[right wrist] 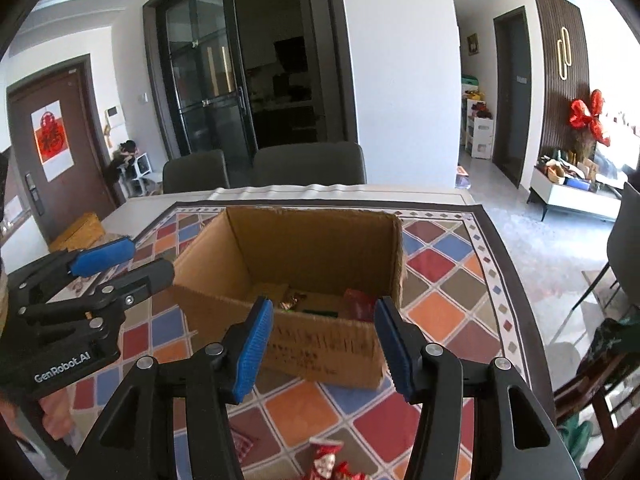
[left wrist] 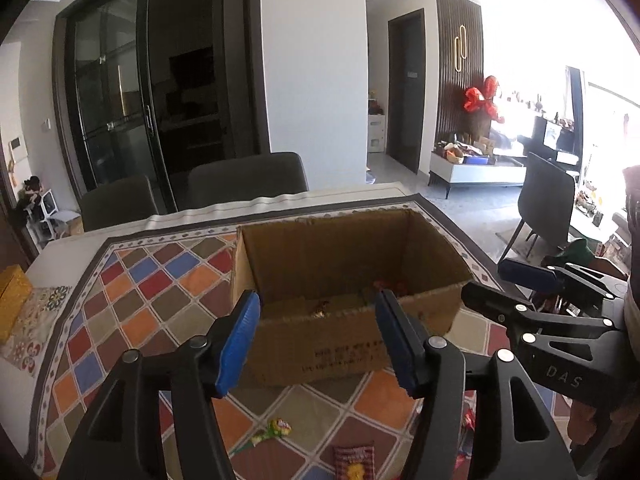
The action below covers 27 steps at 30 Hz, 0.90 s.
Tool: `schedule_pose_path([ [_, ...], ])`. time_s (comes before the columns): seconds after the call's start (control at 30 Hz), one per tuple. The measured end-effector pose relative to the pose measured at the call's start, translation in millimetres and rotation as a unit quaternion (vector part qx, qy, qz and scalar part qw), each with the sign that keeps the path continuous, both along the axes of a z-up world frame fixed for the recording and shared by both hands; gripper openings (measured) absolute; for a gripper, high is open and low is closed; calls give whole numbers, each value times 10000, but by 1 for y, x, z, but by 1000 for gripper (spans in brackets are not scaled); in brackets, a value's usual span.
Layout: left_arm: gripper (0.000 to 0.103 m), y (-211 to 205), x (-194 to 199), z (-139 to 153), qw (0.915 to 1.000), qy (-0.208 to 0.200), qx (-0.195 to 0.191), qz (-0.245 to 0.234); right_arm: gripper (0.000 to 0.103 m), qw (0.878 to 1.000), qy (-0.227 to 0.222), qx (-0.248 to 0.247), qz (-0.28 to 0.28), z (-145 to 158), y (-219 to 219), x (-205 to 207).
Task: Organize snacks
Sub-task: 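Move both tools back from the box toward the remaining snacks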
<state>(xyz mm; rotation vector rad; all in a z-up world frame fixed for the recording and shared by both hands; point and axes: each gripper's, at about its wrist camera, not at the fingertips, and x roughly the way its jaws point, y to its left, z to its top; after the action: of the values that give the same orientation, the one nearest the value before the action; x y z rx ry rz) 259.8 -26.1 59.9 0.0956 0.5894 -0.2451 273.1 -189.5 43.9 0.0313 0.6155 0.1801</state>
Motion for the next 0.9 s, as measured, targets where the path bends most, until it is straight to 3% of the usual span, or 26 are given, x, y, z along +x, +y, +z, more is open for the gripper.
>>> schedule_pose_path([
  [0.33, 62, 0, -30, -28, 9995, 302, -62, -108, 54, 9999, 113, -114, -48, -22, 1, -37],
  [0.9, 62, 0, -53, -96, 9916, 1273, 22, -212, 54, 9941, 1065, -116, 154, -89, 6, -56],
])
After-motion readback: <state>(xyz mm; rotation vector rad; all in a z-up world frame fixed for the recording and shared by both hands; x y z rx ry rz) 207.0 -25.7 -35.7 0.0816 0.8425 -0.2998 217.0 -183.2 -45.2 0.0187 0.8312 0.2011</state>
